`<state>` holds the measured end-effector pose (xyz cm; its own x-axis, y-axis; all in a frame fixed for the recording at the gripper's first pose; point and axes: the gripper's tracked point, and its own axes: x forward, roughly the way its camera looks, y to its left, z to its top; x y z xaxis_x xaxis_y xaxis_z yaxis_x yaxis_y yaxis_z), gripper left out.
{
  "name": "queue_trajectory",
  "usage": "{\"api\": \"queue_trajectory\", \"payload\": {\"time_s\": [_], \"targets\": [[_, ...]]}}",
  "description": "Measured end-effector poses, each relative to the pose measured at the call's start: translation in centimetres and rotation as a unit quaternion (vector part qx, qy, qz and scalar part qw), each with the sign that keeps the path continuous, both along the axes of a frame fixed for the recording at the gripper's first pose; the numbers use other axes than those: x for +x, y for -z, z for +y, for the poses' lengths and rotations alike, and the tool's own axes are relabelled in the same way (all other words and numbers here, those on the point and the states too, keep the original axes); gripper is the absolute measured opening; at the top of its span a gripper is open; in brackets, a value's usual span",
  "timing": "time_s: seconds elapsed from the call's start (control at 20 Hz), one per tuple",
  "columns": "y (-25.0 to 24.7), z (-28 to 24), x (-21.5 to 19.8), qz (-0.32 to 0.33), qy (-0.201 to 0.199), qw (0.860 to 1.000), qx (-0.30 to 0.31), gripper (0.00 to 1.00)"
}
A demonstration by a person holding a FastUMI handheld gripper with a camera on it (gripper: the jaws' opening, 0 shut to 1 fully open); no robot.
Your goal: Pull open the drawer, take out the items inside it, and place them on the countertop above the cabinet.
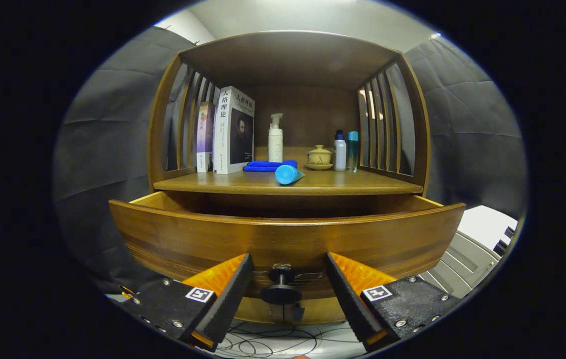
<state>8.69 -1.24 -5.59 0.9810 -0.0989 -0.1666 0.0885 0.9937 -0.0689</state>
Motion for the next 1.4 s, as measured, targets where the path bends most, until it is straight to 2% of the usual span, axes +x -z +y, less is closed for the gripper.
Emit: {"api": "queue_trajectory", "payload": {"time_s": [1.2,1.4], "targets": [[0.3,-1.0,9.2,-0.006,0.003,1.000,-0.014,0.93],[-0.9,-0.2,9.6,-0.036,0.004,0.999,-0.029,0.93]]}}
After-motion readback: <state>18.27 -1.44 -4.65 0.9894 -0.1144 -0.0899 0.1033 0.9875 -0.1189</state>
